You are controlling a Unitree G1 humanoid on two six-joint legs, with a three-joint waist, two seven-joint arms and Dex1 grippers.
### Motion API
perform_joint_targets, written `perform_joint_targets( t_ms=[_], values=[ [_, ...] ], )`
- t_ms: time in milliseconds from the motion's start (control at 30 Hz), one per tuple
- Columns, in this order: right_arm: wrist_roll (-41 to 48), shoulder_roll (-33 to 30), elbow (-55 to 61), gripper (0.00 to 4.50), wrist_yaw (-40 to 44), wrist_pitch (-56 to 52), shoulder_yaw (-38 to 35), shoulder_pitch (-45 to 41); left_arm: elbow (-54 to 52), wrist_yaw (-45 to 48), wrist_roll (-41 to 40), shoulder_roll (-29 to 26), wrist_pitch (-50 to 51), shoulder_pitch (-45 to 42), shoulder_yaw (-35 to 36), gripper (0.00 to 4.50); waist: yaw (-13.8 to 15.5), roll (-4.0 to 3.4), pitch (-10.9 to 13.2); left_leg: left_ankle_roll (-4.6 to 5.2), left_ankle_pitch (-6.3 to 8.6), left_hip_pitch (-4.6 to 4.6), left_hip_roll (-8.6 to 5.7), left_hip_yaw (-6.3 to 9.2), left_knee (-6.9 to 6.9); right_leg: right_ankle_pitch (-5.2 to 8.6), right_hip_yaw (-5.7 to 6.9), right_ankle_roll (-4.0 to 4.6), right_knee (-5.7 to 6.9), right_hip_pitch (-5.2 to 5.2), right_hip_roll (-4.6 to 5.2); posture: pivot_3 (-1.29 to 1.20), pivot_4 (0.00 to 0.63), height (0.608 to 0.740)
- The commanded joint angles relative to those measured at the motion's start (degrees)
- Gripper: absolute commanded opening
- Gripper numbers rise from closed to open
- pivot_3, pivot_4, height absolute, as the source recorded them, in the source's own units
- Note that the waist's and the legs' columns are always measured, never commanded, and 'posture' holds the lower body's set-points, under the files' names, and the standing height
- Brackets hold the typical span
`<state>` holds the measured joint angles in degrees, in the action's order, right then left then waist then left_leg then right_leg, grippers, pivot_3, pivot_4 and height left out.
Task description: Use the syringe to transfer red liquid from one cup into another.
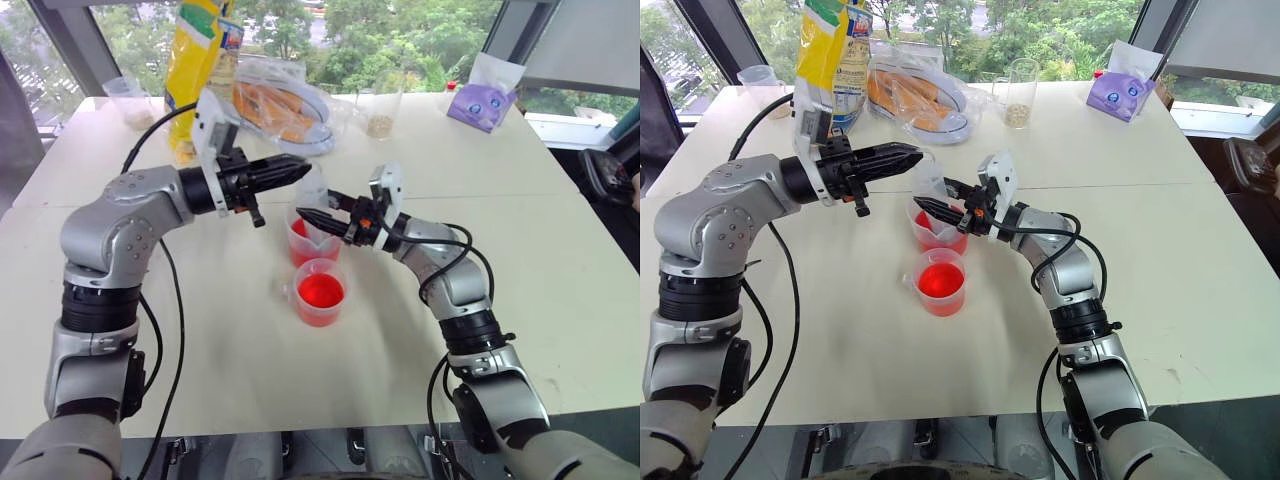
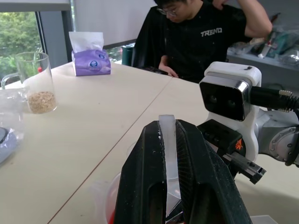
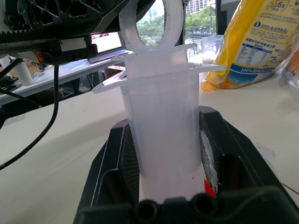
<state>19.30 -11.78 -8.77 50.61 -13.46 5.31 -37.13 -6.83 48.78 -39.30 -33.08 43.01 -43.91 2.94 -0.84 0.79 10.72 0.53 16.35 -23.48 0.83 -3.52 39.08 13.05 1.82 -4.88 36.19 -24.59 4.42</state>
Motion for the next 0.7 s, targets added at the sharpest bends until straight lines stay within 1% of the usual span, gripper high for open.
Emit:
perform_joint_targets(
  t_ms=[33, 700],
  values=[
    [0.55, -0.19, 1.15, 1.39, 0.53, 0.44, -0.08, -1.56, -0.22, -0.40, -0.22, 0.24, -1.43, -3.27, 1.90, 0.03, 0.03, 0.00, 0.00, 0.00, 0.00, 0.00, 0.00, 0.00, 0.00, 0.00, 0.00, 0.00, 0.00, 0.00, 0.00, 0.00, 0.150, 0.740],
    [0.69, -0.99, 1.85, 1.39, 1.90, -2.38, 1.89, -0.18, 1.27, -0.72, 1.23, -0.95, -2.64, -7.29, 3.86, 0.03, 0.01, 0.00, 0.00, 0.00, 0.00, 0.00, 0.00, 0.00, 0.01, 0.00, 0.00, -0.01, 0.01, 0.00, 0.00, 0.00, 0.150, 0.740]
  ],
)
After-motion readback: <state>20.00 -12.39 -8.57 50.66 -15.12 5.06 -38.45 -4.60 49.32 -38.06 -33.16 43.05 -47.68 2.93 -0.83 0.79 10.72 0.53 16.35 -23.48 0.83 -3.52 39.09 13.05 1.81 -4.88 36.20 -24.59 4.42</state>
